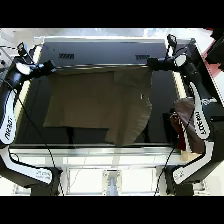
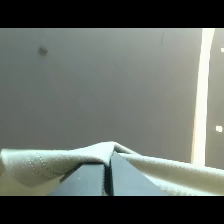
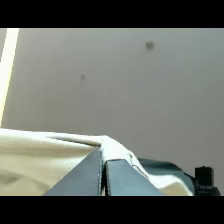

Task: Fold the shirts.

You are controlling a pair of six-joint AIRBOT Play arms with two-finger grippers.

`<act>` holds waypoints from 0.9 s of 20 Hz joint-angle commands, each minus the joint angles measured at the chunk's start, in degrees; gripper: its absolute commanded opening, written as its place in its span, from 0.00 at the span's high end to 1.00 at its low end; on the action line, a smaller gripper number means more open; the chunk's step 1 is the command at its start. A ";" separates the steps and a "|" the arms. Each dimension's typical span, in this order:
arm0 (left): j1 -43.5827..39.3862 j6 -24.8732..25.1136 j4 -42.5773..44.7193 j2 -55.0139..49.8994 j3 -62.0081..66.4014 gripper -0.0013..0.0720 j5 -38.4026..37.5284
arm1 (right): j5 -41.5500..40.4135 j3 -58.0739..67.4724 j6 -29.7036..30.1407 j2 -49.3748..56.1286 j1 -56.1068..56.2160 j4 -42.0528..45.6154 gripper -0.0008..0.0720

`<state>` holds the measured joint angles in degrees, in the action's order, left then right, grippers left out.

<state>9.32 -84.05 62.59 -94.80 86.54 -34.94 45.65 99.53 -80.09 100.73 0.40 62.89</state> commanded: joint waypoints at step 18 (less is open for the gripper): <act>-0.59 -3.85 20.79 -4.15 -0.57 0.97 -26.25 | 20.31 -14.01 -5.90 0.26 8.20 12.41 0.97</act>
<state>8.91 -87.96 83.15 -97.78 86.17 -59.29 68.71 87.94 -84.79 100.82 8.16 75.16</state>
